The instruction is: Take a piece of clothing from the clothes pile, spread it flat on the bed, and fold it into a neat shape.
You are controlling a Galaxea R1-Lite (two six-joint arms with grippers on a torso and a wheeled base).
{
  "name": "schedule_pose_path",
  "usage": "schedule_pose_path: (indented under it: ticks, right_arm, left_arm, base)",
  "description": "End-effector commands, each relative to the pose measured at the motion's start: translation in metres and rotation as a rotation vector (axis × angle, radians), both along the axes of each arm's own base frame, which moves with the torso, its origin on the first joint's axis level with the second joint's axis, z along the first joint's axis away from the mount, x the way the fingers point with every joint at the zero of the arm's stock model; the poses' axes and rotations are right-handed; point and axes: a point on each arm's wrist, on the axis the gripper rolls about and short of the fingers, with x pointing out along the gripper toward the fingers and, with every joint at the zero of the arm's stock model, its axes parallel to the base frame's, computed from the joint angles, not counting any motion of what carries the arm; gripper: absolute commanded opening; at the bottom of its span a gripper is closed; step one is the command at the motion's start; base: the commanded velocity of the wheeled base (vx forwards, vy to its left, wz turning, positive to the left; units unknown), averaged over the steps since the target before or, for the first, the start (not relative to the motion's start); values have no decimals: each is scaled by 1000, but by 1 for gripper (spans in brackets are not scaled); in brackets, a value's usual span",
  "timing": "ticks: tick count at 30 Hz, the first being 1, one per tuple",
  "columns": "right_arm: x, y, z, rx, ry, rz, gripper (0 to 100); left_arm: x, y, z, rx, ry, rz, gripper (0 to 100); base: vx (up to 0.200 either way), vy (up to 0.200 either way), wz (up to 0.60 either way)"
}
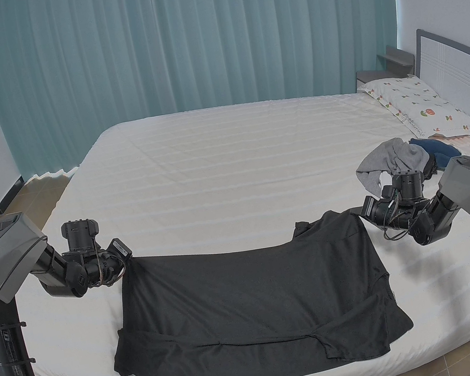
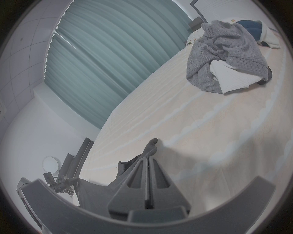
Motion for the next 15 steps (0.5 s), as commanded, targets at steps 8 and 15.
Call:
schedule_pose_path:
  ticks: [8,15]
  right_arm:
    - [-13,-2,19,56,-45,-18,0]
    - [-25,-8,18,75,-18,3,0]
  left_arm:
    - [-8,8,9,5,-7,14,0]
    - [-12,5,12,15,-5,2,0]
  base:
    - [0,0,0]
    - [0,0,0]
